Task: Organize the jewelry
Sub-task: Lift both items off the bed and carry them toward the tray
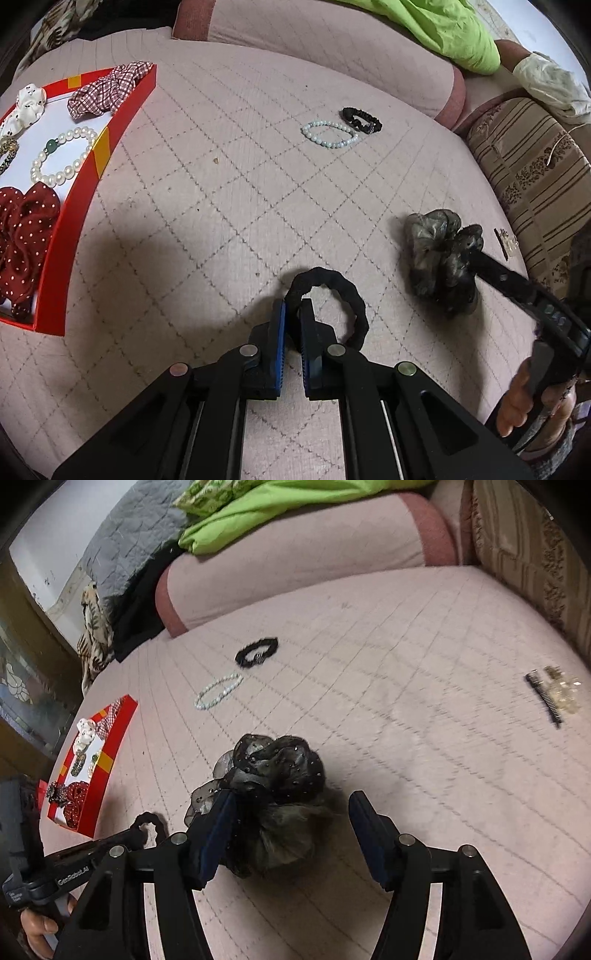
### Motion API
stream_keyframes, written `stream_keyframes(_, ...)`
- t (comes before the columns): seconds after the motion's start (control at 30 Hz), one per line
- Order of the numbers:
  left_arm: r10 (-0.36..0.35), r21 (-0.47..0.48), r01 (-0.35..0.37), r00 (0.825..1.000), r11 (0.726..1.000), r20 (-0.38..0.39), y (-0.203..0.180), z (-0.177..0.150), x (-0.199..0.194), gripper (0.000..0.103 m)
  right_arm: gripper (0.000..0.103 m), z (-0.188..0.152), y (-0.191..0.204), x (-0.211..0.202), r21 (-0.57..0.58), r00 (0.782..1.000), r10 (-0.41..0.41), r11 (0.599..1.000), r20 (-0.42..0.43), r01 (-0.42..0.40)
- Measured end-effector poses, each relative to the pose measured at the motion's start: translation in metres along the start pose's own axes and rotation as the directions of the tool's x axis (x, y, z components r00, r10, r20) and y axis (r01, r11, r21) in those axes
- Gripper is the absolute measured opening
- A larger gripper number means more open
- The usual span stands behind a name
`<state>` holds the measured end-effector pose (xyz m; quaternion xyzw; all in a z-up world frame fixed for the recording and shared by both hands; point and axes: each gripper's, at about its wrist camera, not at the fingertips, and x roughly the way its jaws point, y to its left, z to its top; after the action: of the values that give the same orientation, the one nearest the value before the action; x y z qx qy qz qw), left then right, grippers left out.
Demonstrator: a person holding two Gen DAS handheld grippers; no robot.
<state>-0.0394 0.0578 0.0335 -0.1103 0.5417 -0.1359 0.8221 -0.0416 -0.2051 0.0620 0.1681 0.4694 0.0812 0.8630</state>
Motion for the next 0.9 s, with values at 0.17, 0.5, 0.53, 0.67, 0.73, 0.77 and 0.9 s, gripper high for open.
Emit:
stream_keyframes(0.17,-0.009,-0.009,0.009,1.000,1.000,0.007,0.001,0.001,0.003,0.007,0.052,-0.002,0.007,0.016,0.019,1.000,0.011,1.000,-0.019,-0.011)
stream_keyframes(0.5,-0.001,0.063,-0.002,0.999,0.998,0.048,-0.015,-0.004,-0.019,0.006,0.013,-0.009,0.015,0.000,0.059,1.000,0.027,0.998,-0.009,-0.026)
stream_keyframes(0.53,0.000,0.067,-0.004,0.998,0.998,0.058,-0.016,-0.004,-0.024,0.006,0.013,-0.010,0.017,-0.006,0.059,1.000,0.029,0.998,0.002,-0.029)
stream_keyframes(0.67,0.016,0.079,-0.024,0.994,0.997,0.106,-0.022,-0.003,-0.049,0.006,0.013,-0.012,0.025,-0.030,0.050,0.998,0.034,0.998,0.046,-0.036)
stream_keyframes(0.73,0.028,0.090,-0.041,0.990,0.995,0.137,-0.025,-0.003,-0.064,0.006,0.013,-0.012,0.030,-0.043,0.041,0.997,0.036,0.998,0.069,-0.039)
stream_keyframes(0.77,0.036,0.096,-0.051,0.988,0.994,0.150,-0.027,-0.004,-0.070,0.006,0.013,-0.013,0.033,-0.049,0.034,0.996,0.037,0.999,0.080,-0.039)
stream_keyframes(0.9,0.076,0.119,-0.102,0.976,0.988,0.206,-0.033,-0.007,-0.094,0.006,0.013,-0.017,0.052,-0.071,-0.015,0.992,0.027,1.000,0.120,-0.026)
